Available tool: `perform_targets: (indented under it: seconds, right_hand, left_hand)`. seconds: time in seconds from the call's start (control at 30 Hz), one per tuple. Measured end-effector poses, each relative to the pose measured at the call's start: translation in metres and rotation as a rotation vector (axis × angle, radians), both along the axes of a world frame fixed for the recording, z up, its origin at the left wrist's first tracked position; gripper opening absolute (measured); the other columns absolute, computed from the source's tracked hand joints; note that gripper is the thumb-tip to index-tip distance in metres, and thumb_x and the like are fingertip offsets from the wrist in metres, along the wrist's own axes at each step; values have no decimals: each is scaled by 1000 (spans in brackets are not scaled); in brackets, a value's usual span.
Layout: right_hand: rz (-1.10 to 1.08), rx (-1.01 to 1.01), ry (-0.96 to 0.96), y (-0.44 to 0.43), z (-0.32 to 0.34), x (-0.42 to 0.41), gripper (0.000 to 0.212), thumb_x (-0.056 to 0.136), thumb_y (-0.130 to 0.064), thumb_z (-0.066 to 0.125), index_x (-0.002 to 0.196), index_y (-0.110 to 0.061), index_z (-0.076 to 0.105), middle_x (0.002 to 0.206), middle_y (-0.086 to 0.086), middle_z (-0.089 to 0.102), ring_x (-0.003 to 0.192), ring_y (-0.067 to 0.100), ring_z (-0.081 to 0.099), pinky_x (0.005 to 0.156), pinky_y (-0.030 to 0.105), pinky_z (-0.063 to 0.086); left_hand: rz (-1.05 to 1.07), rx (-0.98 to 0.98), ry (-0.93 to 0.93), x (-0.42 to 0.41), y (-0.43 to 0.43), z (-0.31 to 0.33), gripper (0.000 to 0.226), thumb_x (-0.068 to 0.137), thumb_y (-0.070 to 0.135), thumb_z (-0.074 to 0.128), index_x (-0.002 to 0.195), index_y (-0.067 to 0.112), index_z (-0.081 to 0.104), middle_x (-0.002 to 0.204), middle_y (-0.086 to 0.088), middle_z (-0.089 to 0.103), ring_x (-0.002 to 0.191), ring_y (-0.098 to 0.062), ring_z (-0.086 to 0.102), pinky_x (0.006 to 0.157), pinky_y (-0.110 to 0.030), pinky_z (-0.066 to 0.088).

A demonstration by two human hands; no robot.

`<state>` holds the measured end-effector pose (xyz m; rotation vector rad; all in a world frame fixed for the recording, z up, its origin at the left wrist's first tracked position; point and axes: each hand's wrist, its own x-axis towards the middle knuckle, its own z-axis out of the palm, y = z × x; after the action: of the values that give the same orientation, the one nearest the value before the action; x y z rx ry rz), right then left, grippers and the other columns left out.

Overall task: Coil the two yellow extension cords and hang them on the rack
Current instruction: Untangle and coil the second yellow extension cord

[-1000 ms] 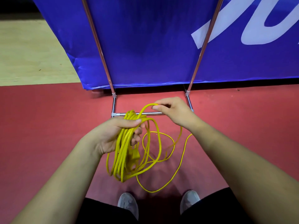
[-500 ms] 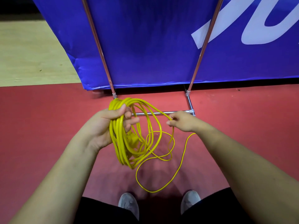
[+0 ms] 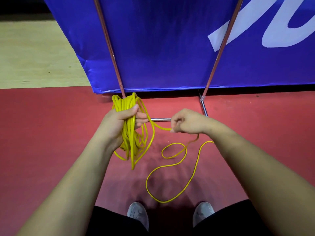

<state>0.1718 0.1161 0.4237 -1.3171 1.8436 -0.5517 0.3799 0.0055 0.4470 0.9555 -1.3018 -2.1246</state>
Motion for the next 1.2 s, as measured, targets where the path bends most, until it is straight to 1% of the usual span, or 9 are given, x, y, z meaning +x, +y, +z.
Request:
perform_targets:
  seconds: [0.1, 0.27, 0.4, 0.53, 0.67, 0.77, 0.87, 1.03, 1.2]
  right_hand:
    - [170, 13, -157, 6, 39, 13, 8, 84, -5, 69, 84, 4, 69, 50, -6, 46, 45, 8, 40, 42, 19, 34]
    - [-45, -289, -393, -2, 36, 14, 4, 84, -10, 72, 83, -6, 70, 55, 2, 51, 52, 17, 40, 48, 26, 32]
    - [-87, -191, -301, 8, -4, -14, 7, 90, -14, 67, 86, -8, 68, 69, 7, 61, 65, 16, 55, 65, 28, 45]
    - [-149, -95, -305, 20, -37, -34, 9, 94, -14, 60, 87, -12, 65, 80, 6, 67, 78, 15, 60, 77, 30, 44]
    - [-312, -257, -496, 14, -27, -31, 15, 99, -13, 51, 93, -10, 64, 60, 2, 41, 53, 18, 46, 58, 29, 40]
    - [-310, -346, -383, 10, -4, -32, 18, 98, -14, 53, 91, -9, 70, 56, 1, 31, 50, 15, 25, 51, 26, 21]
    - [-126, -315, -202, 11, 21, -17, 16, 93, -11, 61, 84, -9, 74, 48, -6, 39, 47, 9, 30, 50, 24, 24]
    - [72, -284, -152, 1, 28, 21, 13, 91, -16, 66, 81, -8, 70, 48, -11, 48, 45, 2, 38, 47, 18, 30]
    - [90, -88, -240, 16, -8, -9, 23, 94, -23, 62, 88, -2, 66, 78, 7, 66, 76, 16, 58, 81, 37, 46]
  left_hand:
    - [-103, -72, -72, -4, 10, -5, 16, 92, 12, 55, 105, 2, 58, 102, -24, 71, 92, -33, 71, 84, -38, 56]
    - [-293, -177, -100, 1, 16, -3, 17, 83, 21, 66, 81, 5, 64, 68, -14, 64, 59, -28, 58, 59, -34, 49]
    - [-116, 91, 149, 0, 10, 3, 6, 86, 14, 57, 86, 11, 53, 60, -3, 47, 46, -14, 45, 47, -23, 43]
    - [-108, 96, 107, -2, 7, -1, 15, 83, 15, 60, 92, 11, 49, 61, -4, 50, 47, -15, 49, 48, -24, 45]
    - [-155, 50, -86, 0, 7, 2, 14, 82, 13, 59, 88, 0, 61, 67, -14, 68, 56, -24, 67, 53, -28, 54]
    - [-261, 61, -170, 5, 7, 4, 24, 80, 14, 58, 96, -3, 62, 81, -24, 72, 73, -32, 73, 59, -33, 57]
    - [-320, 92, -170, 5, 14, 4, 32, 77, 16, 58, 103, -3, 61, 89, -28, 71, 79, -35, 72, 61, -33, 58]
    - [-312, 161, -94, -4, 25, 1, 15, 77, 19, 63, 86, 7, 63, 64, -8, 63, 47, -19, 58, 49, -26, 49]
    - [-248, 301, 137, 5, 10, 6, 37, 61, 22, 81, 70, 14, 46, 54, 3, 44, 39, -8, 41, 46, -21, 38]
